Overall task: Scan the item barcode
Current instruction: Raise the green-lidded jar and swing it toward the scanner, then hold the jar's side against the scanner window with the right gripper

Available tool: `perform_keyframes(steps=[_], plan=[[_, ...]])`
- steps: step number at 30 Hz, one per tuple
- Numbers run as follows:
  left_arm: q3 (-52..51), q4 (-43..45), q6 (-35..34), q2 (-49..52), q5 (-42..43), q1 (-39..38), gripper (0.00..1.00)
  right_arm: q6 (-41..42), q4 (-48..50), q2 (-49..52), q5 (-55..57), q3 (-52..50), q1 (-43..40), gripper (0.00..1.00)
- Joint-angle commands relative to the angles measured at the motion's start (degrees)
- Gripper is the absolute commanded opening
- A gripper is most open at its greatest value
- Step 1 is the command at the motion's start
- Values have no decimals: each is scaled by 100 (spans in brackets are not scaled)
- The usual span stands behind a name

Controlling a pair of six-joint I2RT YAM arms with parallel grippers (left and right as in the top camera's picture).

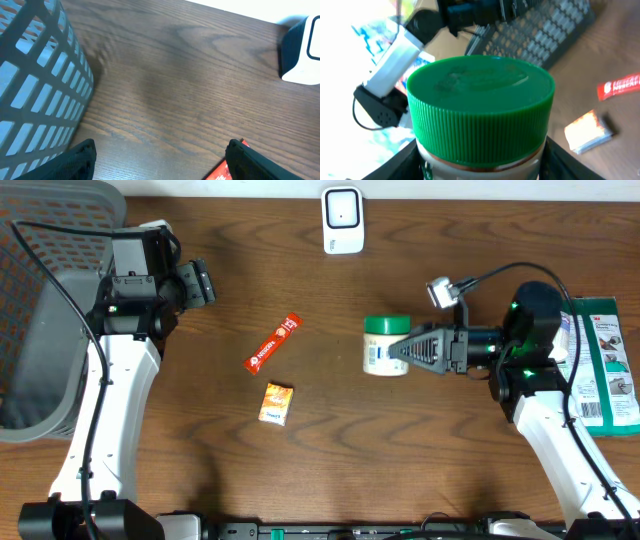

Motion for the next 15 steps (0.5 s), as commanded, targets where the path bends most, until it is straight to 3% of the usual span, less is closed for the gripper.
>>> perform_keyframes(steps=[1, 3, 7, 15], plan=[[15, 7, -7, 57, -72, 2, 83, 1202, 785, 52, 83, 44, -15, 1], [15, 7, -7, 57, -70, 2, 83, 1357, 1346, 140, 435, 44, -17, 1], [15, 7, -7, 57, -72, 2, 83, 750, 1134, 297, 1582, 44, -15, 1], [15, 7, -7, 57, -70, 2, 83, -1788, -1163, 459, 4610, 46, 212, 1]])
